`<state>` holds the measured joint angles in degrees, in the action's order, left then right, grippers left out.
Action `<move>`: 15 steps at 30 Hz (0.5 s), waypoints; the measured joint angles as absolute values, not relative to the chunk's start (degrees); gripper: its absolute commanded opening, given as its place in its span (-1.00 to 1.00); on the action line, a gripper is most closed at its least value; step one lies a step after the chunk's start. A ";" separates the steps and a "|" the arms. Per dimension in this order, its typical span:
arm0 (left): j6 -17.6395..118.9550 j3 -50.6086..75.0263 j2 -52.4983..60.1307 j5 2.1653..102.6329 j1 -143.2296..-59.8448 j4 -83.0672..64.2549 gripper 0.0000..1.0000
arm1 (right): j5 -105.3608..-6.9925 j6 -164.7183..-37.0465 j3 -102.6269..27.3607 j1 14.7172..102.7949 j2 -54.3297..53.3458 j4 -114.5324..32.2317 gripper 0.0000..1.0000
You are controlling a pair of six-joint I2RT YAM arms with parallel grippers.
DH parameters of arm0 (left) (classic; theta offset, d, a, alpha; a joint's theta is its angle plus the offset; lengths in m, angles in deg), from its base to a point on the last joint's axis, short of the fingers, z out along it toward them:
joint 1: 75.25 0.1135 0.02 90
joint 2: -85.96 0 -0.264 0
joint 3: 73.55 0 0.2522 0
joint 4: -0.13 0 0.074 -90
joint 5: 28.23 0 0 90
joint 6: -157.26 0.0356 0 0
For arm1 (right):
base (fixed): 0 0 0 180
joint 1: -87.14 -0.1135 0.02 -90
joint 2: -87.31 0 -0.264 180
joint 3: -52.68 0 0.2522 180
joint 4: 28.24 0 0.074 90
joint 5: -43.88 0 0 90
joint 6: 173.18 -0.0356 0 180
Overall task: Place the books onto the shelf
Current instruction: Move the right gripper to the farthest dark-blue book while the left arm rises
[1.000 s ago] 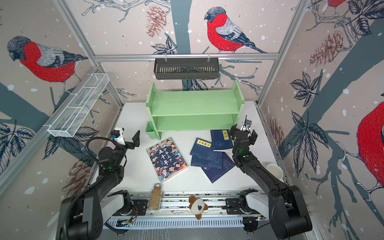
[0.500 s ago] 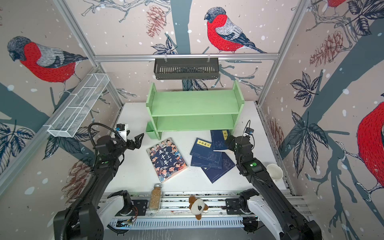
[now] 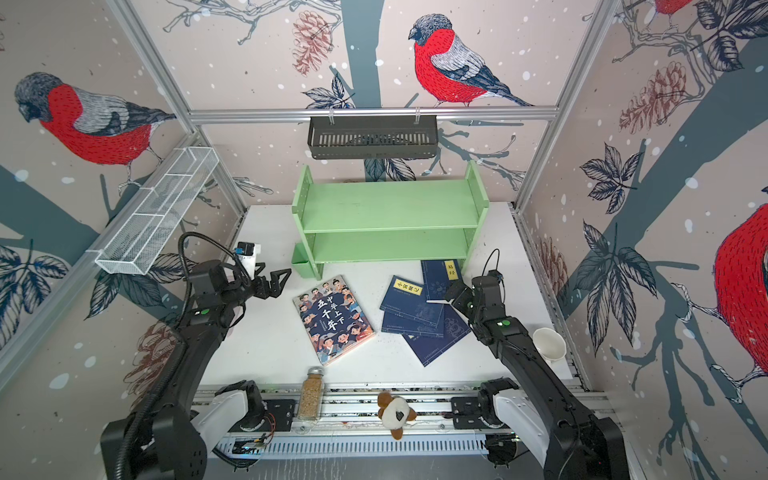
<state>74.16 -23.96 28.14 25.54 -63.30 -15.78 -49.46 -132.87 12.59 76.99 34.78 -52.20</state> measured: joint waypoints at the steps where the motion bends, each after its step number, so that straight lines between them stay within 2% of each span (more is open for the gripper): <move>1: 74.33 -23.74 27.96 25.15 -63.30 -16.33 0.95 | -50.33 -132.85 12.72 77.86 34.75 -52.11 0.99; 5: 75.21 -23.24 27.11 23.84 -63.32 -17.81 0.95 | -53.44 -133.92 13.29 80.18 33.38 -51.10 1.00; 15: 77.02 -22.69 25.99 21.67 -63.37 -20.33 0.95 | -59.90 -132.37 11.76 86.63 22.06 -48.81 0.99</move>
